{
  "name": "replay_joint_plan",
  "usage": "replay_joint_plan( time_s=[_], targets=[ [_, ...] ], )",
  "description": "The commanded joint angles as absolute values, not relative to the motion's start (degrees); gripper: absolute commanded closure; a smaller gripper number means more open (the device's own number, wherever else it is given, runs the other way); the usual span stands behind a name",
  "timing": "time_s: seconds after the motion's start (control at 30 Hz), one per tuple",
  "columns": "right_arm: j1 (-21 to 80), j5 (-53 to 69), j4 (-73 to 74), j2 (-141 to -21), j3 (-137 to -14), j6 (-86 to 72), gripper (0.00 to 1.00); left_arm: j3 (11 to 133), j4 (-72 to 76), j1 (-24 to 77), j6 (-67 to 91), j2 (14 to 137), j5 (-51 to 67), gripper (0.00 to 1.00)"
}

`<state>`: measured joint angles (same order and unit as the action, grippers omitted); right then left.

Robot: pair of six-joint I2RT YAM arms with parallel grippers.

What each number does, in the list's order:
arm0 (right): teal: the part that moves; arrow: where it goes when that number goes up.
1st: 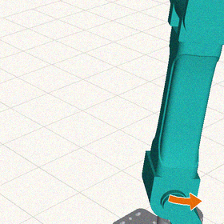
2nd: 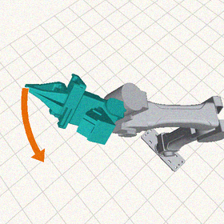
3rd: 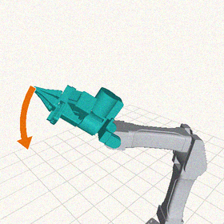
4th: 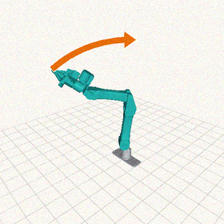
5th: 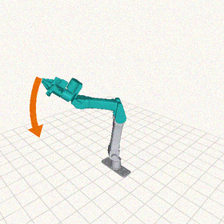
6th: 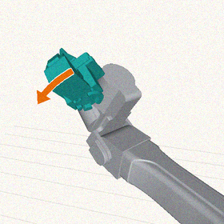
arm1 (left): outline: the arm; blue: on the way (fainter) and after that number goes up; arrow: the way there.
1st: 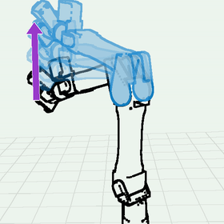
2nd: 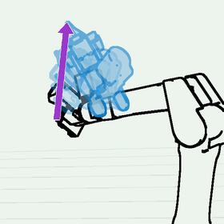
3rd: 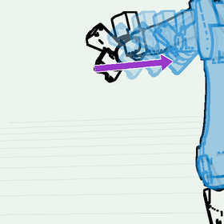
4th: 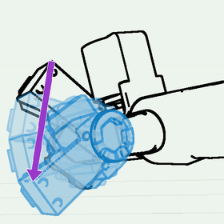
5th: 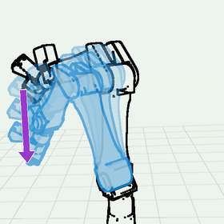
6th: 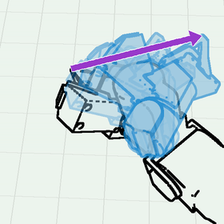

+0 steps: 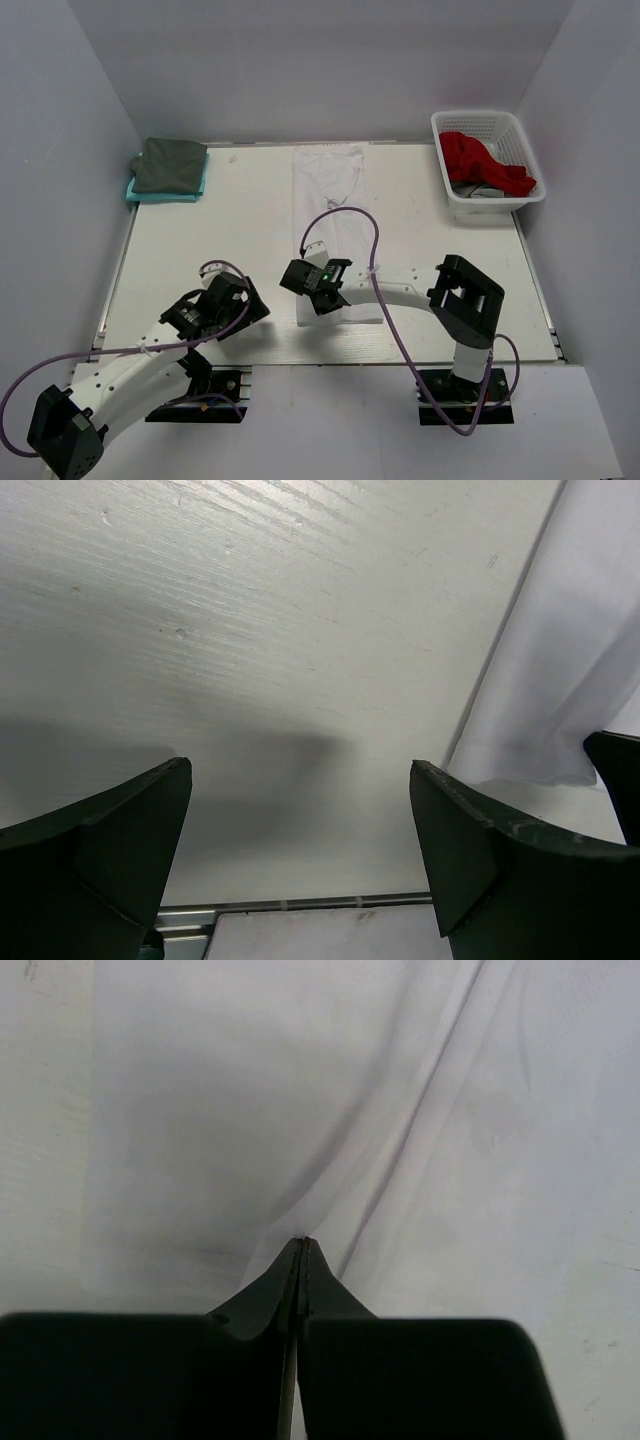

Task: Fold and stack the t-shirts
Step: Rotate the tshirt 90 degrees, then grab the bottom of the folded rectangular tshirt with both arms

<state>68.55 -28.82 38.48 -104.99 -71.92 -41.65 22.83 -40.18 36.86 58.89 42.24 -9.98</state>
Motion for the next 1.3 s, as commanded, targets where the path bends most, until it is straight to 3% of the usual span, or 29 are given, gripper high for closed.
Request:
replay_joint_plan(
  time_s=[0.0,0.27,0.5,0.6,0.7,0.87,1.1,1.27],
  targets=[
    [68.03,-28.3,37.0,-101.69,-69.88,-42.97,1.0,23.64,-38.85,36.65,58.01,42.89,-9.93,0.0],
    [66.62,-28.3,36.47,-97.56,-62.58,-47.72,0.99,24.79,-37.09,36.65,56.16,45.43,-8.26,0.0],
    [66.18,-32.78,40.25,-94.84,-61.08,-49.22,0.64,27.76,-35.33,36.65,53.01,50.35,-7.03,0.0],
    [65.83,-34.62,40.51,-93.26,-60.65,-48.87,0.28,29.96,-35.33,36.65,51.51,53.08,-7.03,0.0],
    [65.22,-36.2,41.92,-91.68,-60.12,-49.56,0.18,31.46,-33.41,37.17,49.14,55.8,-4.15,0.0],
    [61.8,-35.6,40.35,-86.32,-53.8,-50.27,0.1,33.48,-28.31,37.18,42.72,62.04,3.33,0.0],
    [53.54,-22.69,25.94,-69.28,-38.51,-45.44,0.1,34.54,-21.89,41.3,40.08,71.19,13.35,0.0],
    [49.75,-16.71,22.15,-66.71,-34.19,-42.89,0.1,35.07,-21.18,44.3,39.37,74.35,13.89,0.0]
  ],
)
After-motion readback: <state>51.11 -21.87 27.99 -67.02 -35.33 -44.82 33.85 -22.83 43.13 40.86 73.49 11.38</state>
